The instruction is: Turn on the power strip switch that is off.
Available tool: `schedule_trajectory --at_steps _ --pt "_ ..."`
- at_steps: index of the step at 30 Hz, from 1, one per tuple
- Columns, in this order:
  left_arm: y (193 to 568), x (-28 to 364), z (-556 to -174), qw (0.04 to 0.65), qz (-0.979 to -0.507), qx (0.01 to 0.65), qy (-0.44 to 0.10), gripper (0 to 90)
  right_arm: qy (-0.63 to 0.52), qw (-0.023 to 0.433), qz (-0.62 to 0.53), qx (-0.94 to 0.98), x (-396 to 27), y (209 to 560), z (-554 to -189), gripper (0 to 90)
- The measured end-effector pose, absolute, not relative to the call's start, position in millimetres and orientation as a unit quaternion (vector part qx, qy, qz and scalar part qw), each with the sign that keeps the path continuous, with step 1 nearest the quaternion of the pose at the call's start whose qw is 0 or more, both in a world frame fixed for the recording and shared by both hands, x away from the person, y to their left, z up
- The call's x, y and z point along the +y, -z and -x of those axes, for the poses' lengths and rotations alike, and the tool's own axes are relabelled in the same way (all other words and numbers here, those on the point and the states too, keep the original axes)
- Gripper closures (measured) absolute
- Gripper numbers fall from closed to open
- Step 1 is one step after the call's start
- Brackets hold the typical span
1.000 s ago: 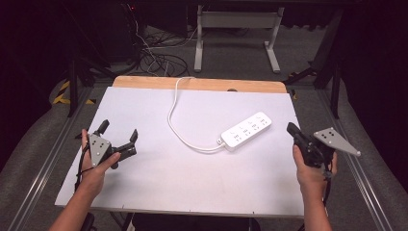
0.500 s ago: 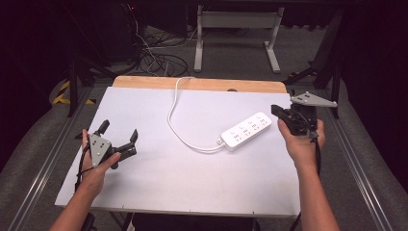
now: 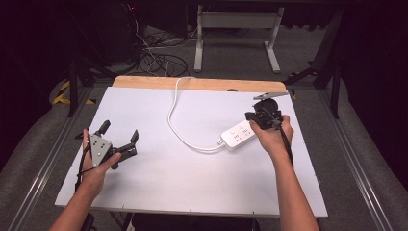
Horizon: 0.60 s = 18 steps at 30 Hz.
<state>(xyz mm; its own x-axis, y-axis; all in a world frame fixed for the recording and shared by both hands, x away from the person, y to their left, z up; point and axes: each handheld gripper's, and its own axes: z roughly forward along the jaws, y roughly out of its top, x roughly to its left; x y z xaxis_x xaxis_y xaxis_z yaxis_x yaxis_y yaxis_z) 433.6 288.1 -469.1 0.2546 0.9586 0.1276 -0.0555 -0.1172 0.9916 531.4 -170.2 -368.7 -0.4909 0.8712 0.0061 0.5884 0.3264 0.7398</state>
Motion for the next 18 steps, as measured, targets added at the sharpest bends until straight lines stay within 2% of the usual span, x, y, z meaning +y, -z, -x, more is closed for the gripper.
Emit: schedule_trajectory --at_steps 18 --pt "469.9 287.6 -433.5 0.535 -0.587 0.386 -0.469 3.3 -0.256 0.145 -0.471 0.832 -128.1 425.1 -565.9 90.0"
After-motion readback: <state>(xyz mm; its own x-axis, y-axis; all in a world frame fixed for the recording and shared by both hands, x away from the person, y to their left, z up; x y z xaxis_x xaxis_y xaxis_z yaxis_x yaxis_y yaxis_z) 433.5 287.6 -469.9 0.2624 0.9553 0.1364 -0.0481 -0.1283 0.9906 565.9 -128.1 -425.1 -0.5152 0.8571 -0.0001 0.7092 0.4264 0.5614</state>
